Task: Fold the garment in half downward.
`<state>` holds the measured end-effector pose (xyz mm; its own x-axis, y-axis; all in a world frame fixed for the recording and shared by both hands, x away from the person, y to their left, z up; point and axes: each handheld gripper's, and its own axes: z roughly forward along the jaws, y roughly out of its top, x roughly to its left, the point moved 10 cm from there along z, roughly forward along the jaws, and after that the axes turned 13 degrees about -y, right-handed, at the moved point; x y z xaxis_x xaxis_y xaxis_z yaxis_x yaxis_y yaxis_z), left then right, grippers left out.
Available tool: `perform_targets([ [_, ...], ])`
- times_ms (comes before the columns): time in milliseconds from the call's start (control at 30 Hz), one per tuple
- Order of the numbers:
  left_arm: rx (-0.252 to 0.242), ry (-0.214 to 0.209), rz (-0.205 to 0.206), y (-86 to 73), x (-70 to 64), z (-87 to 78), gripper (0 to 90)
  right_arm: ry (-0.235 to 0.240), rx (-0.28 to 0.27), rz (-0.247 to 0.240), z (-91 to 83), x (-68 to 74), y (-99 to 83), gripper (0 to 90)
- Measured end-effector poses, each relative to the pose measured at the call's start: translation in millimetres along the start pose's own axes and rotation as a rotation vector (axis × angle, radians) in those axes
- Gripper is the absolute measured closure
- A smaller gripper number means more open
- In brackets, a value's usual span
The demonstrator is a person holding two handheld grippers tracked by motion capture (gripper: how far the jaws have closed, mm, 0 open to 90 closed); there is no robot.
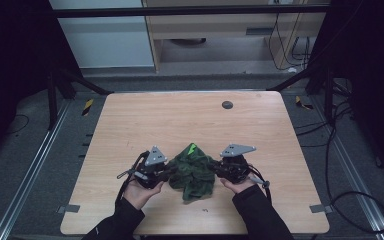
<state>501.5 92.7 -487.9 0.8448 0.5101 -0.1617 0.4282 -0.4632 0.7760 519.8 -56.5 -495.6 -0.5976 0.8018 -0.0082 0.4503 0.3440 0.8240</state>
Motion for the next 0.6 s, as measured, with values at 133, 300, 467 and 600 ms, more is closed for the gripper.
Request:
perform_targets([
  [133,0.018,-0.01,-0.01,-13.1,-5.4,2.3,83.4,0.015,0.019,-0.002,-1.4,7.4,-11.3,83.9],
  [300,0.044,-0.022,-0.023,-27.3,-10.4,6.5,83.1,0.023,0.038,-0.001,-3.3,13.5,-21.3,83.4],
  [467,0.073,-0.031,-0.037,-41.0,-14.3,10.4,82.7,0.02,0.089,-0.001,-2.5,15.2,-39.3,83.0],
  [600,0.108,-0.033,-0.029,-50.5,-19.0,16.1,82.7,0.02,0.135,-0.003,0.2,17.9,-52.1,81.1],
])
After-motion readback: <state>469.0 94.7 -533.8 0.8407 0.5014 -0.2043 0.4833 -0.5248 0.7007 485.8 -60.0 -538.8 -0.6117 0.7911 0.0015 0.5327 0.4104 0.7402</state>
